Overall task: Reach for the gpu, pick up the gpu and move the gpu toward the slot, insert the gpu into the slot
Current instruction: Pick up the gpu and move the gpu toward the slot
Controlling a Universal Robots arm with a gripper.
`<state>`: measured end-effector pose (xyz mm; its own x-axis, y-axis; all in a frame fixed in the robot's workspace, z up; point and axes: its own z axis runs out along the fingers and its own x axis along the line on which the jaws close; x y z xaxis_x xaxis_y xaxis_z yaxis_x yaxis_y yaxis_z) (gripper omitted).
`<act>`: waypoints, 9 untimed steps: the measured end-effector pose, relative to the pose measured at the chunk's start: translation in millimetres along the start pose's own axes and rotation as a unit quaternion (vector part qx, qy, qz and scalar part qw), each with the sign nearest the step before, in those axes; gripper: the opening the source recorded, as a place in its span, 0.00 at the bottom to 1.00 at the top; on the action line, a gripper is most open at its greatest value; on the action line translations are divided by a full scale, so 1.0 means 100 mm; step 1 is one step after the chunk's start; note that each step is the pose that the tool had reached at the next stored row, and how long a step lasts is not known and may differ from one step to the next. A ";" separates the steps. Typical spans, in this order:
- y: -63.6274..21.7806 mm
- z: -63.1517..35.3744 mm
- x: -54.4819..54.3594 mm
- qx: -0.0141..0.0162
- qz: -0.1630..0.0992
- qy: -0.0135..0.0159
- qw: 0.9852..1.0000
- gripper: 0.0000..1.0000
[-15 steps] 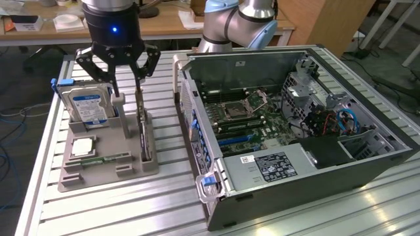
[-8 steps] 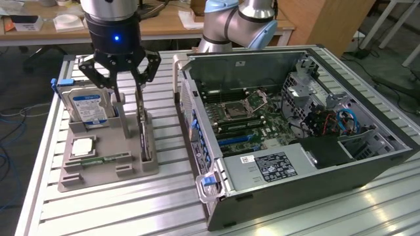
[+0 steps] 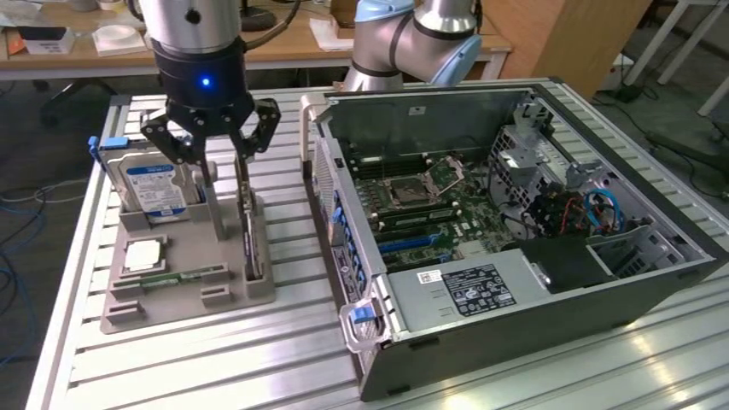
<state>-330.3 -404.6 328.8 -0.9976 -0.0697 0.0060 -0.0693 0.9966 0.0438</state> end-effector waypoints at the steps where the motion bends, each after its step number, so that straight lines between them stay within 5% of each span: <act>1: -0.001 0.007 0.00 0.000 0.000 0.000 1.000 0.47; 9: -0.117 0.099 0.00 0.000 0.000 0.000 1.000 0.47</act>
<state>-330.1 -415.8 318.4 -0.9975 -0.0698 0.0061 -0.0695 0.9966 0.0438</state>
